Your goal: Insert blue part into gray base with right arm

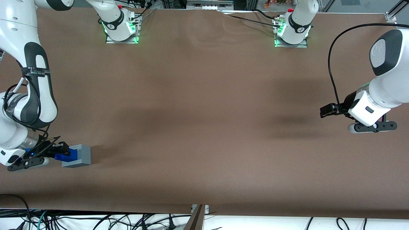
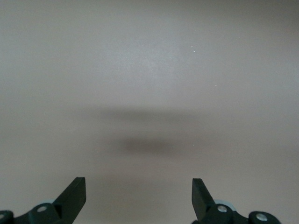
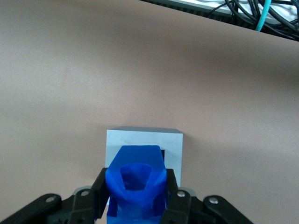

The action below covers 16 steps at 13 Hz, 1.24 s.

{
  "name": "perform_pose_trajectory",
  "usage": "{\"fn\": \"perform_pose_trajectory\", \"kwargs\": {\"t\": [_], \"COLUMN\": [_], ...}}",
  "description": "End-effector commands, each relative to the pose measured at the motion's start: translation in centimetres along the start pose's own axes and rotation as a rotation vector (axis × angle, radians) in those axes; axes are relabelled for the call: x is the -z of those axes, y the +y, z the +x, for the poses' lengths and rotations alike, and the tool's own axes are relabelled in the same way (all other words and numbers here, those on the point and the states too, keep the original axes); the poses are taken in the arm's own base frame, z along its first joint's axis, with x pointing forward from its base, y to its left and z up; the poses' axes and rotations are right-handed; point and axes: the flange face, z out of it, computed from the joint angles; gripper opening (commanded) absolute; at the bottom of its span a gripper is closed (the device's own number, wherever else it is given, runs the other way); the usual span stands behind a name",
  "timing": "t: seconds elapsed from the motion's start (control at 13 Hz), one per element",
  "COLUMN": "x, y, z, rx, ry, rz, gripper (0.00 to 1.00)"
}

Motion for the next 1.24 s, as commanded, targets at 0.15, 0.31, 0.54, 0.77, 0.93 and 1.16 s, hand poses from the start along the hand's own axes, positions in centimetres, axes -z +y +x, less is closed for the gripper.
{"fn": "perform_pose_trajectory", "kwargs": {"t": [0.15,0.31,0.54,0.77,0.93,1.16], "x": [2.5,2.9,2.8,2.1,1.4,0.4], "y": [0.4,1.0,0.8,0.8,0.8,0.7], "z": [1.9,1.8,2.0,1.8,1.7,1.6], "rx": [0.017,0.013,0.01,-0.017,-0.029,-0.041], "ry": [0.0,0.003,0.01,0.0,-0.009,-0.022], "rz": [0.011,0.002,0.001,0.003,0.006,0.01], "gripper": [0.34,0.34,0.34,0.34,0.34,0.34]}}
